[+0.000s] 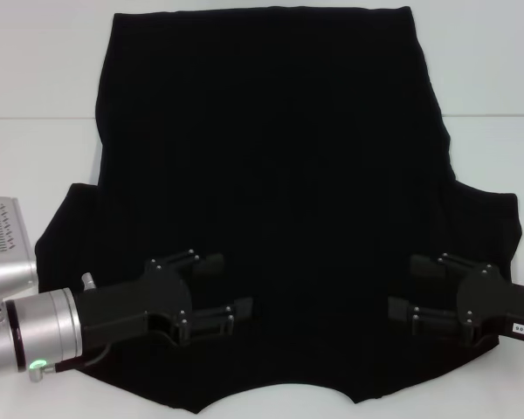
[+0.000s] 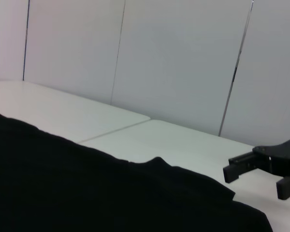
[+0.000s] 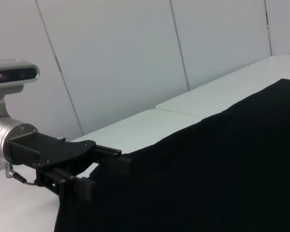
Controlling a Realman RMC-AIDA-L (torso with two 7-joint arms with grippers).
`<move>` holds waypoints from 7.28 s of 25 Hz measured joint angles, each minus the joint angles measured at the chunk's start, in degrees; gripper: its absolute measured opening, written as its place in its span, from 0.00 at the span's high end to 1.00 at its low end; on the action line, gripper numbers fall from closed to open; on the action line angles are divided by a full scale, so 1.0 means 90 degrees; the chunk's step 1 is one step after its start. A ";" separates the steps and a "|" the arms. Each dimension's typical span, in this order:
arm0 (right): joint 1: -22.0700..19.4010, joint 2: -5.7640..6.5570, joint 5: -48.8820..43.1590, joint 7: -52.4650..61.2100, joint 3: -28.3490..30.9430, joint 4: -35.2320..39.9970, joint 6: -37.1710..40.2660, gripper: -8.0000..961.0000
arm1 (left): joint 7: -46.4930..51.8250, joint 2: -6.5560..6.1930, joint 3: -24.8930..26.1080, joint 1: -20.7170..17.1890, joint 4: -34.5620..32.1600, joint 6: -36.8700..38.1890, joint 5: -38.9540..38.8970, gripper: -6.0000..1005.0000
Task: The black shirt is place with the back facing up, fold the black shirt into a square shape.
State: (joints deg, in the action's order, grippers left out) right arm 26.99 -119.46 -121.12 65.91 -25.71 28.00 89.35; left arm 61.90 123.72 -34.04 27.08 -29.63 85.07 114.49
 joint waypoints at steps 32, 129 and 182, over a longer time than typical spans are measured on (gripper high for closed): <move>0.0723 0.0720 0.0647 0.5291 0.0369 0.0121 -0.1415 0.07 | 0.5571 -0.0607 0.1087 0.0214 -0.0701 -0.0128 0.0034 0.20; 0.1014 0.1833 0.0679 0.8302 -0.0592 0.0660 -0.0569 0.07 | 0.8919 -0.1386 0.1861 0.0794 -0.2143 -0.0855 0.3942 0.94; 0.0938 0.1904 0.0044 0.8290 -0.0659 0.0640 -0.0421 0.11 | 0.7574 -0.0755 0.0204 0.1071 -0.3066 0.0845 0.3284 0.68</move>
State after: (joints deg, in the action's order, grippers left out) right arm 35.44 -102.32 -120.72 140.52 -31.64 33.77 85.56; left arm 130.06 116.92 -32.21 36.72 -57.22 92.68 144.04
